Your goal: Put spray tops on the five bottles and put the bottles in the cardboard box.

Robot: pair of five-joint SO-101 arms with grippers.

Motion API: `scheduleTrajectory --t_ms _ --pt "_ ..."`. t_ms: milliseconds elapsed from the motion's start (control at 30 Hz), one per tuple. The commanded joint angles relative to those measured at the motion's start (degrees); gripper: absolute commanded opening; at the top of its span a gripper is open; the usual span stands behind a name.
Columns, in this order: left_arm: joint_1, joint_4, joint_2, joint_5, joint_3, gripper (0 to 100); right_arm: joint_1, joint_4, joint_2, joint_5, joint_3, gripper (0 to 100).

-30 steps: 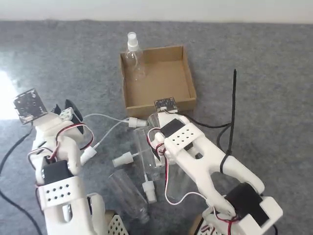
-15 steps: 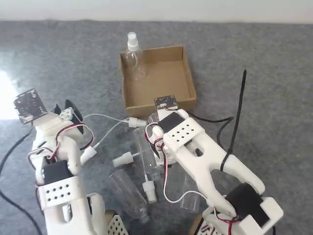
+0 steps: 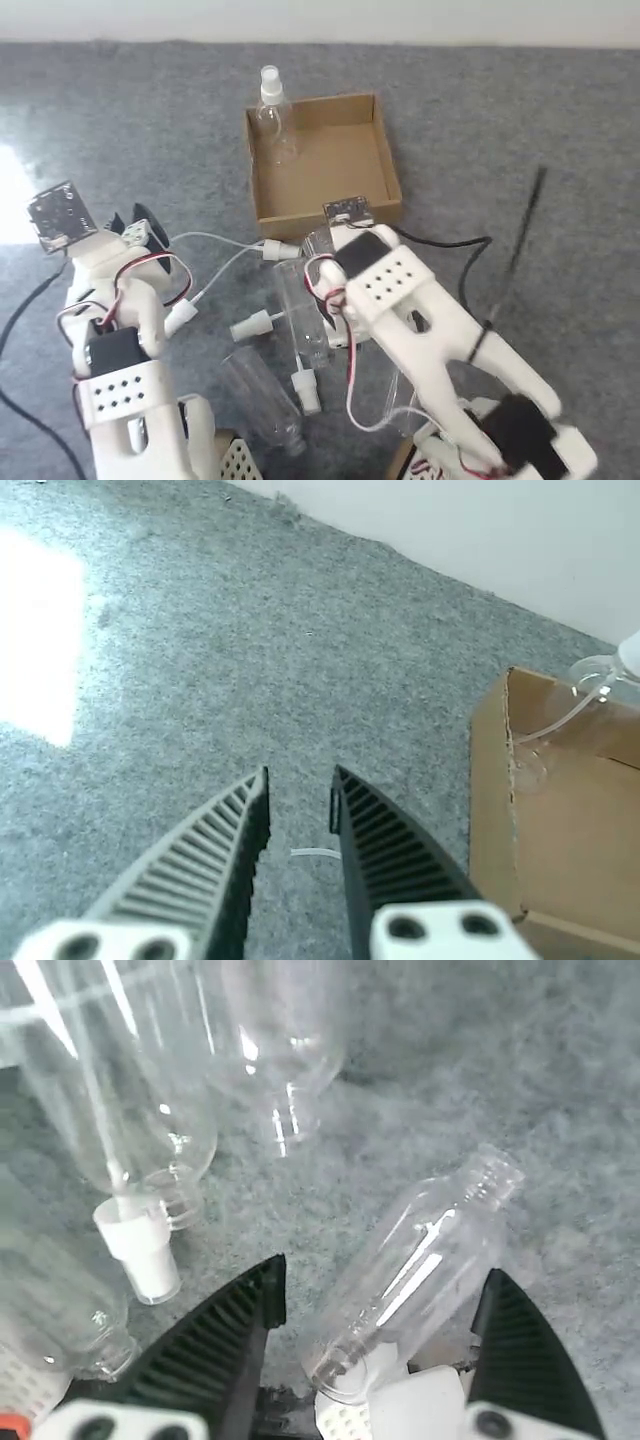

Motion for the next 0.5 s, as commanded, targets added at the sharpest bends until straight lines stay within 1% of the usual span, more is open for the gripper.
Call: scheduleTrajectory --t_ms 0,133,233,467 --pt "-0.26 -1.49 -1.76 0.44 -0.84 9 4.62 0.48 -8.4 -0.53 2.37 27.6" --pt "-0.26 -1.58 -1.76 0.44 -0.84 9 8.92 0.04 -8.75 -0.44 6.24 27.5" --pt "-0.26 -1.58 -1.76 0.44 -0.84 9 11.12 -2.15 -7.34 -0.44 8.53 27.5" --pt "-0.26 -1.58 -1.76 0.44 -0.84 9 11.56 -7.96 -0.92 -0.7 11.69 27.5"
